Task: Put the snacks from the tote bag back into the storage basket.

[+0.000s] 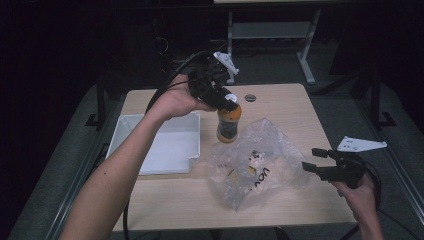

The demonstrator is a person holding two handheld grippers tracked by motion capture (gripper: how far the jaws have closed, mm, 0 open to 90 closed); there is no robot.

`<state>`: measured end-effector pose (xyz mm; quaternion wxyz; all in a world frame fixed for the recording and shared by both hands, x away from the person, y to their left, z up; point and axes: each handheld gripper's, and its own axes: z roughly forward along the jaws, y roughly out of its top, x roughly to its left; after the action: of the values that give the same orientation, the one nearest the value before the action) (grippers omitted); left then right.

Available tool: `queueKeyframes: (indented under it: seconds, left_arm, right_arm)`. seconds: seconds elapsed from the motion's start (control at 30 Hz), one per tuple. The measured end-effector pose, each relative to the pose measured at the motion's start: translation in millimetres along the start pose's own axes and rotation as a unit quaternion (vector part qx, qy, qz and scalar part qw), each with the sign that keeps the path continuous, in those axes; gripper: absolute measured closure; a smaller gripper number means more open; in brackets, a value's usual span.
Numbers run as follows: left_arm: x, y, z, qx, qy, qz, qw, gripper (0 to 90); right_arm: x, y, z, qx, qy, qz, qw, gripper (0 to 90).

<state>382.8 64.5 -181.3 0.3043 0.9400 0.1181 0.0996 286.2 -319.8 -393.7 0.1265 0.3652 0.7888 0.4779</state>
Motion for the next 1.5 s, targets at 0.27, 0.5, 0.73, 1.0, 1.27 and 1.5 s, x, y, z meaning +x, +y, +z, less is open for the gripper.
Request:
queueKeyframes:
  seconds: [0.27, 0.5, 0.73, 1.0, 1.27, 1.5]
  left_arm:
    - [4.6, -16.7, -12.9, 0.004, 0.008, -0.015, 0.9998, 59.1]
    - [12.1, -35.2, -22.1, 0.006, 0.018, -0.029, 0.9994, 59.2]
    - [20.0, -56.3, -31.9, 0.009, 0.027, -0.046, 0.9985, 59.1]
    - [23.2, -69.0, -36.2, 0.022, 0.037, -0.054, 0.9976, 59.2]
    - [27.8, -87.8, -38.4, 0.033, 0.041, -0.070, 0.9962, 59.2]
    - [31.1, -100.1, -34.4, 0.041, 0.047, -0.086, 0.9944, 59.2]
  right_arm:
    - [-3.5, -0.1, -0.1, 0.004, -0.005, 0.006, 1.0000, 27.3]
    - [-5.8, -3.1, -0.4, 0.010, -0.010, 0.012, 0.9998, 24.2]
    - [-5.2, -3.1, 2.3, 0.017, -0.014, 0.011, 0.9997, 23.5]
    - [-4.6, -2.6, 4.6, 0.021, -0.016, 0.007, 0.9996, 23.5]
    - [-4.5, -3.2, 4.2, 0.022, -0.019, 0.009, 0.9995, 23.8]
    - [-5.0, -3.0, 6.4, 0.023, -0.018, 0.009, 0.9995, 24.1]
